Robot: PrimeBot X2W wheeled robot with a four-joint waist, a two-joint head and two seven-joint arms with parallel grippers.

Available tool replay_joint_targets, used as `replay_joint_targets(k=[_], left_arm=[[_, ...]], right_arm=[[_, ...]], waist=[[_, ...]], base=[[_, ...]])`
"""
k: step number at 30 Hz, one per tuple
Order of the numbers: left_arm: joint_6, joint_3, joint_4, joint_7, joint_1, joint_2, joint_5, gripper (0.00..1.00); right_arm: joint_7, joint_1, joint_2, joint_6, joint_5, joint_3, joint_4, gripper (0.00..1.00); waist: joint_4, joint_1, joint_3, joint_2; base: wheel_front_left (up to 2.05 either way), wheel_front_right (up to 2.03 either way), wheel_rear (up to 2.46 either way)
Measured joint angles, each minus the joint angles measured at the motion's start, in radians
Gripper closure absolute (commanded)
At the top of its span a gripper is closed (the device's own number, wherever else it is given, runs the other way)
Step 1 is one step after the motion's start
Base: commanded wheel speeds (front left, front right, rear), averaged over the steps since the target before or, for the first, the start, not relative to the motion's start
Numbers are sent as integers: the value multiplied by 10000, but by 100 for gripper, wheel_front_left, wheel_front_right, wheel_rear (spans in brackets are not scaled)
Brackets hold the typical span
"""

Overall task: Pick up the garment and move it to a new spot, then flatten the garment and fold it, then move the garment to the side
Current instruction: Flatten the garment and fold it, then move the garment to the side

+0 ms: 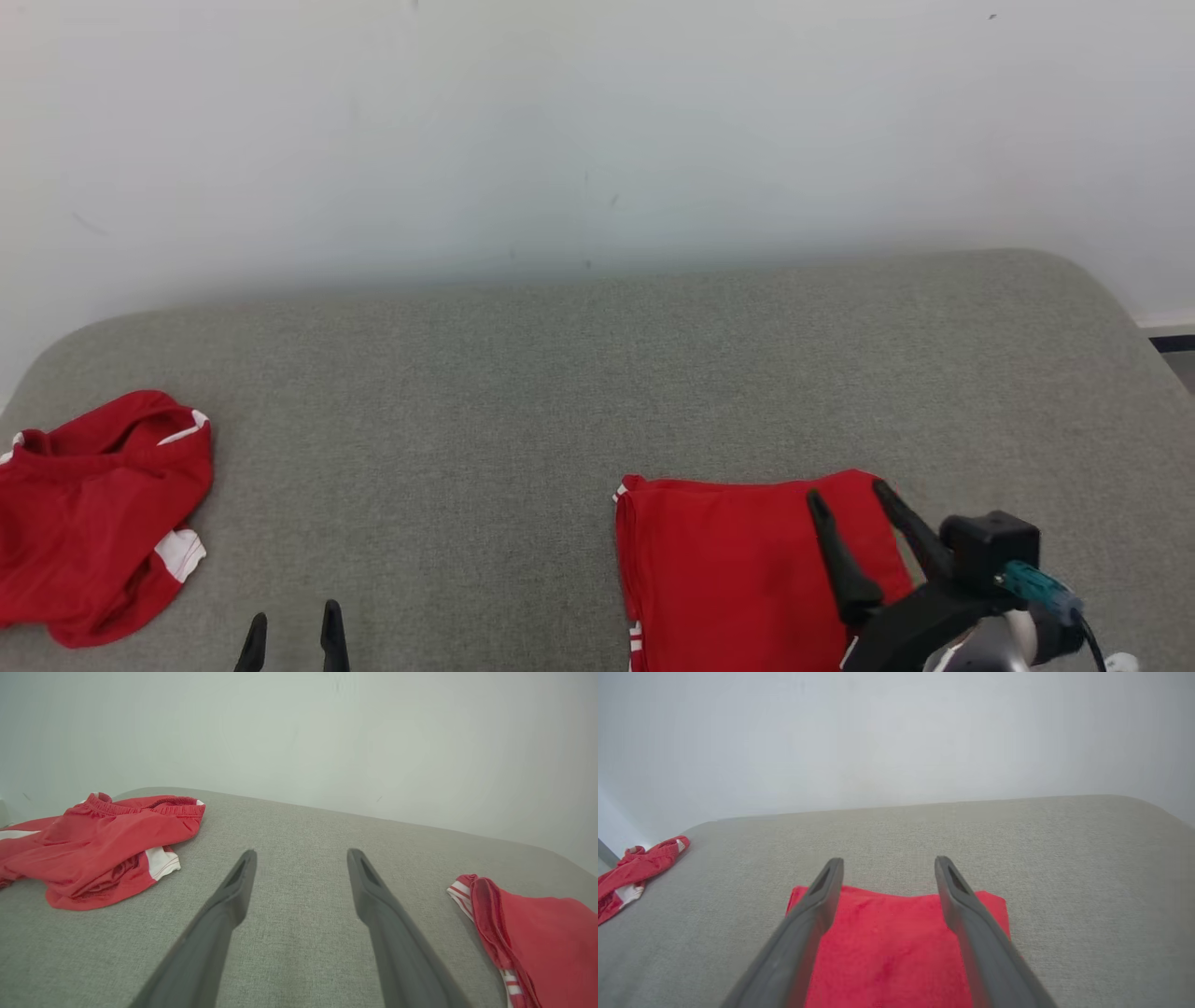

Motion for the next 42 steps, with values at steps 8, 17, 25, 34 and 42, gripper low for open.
replay_joint_targets(k=[8,17,25,34,42], left_arm=[[-2,138,6,0,99,-8,17,0],[-94,407,-2,0,97,-4,274,0],[-173,598,88,0,98,-2,403,0],[-253,761,314,0,98,-4,401,0],[-244,688,418,0,98,-4,395,0]], right_arm=[[-1651,307,-631,0,-744,-838,222,0],[-2700,361,-1064,0,-834,-834,1216,0],[-3179,354,-1103,0,-608,-562,1866,0],[-3381,410,-959,0,-568,-723,2289,0],[-3430,384,-865,0,-569,-748,2355,0]], waist=[[-307,0,-81,0],[-402,0,-144,0],[-386,0,-178,0],[-387,0,-231,0],[-381,0,-206,0]], base=[[0,0,0],[0,0,0],[0,0,0],[0,0,0],[0,0,0]])
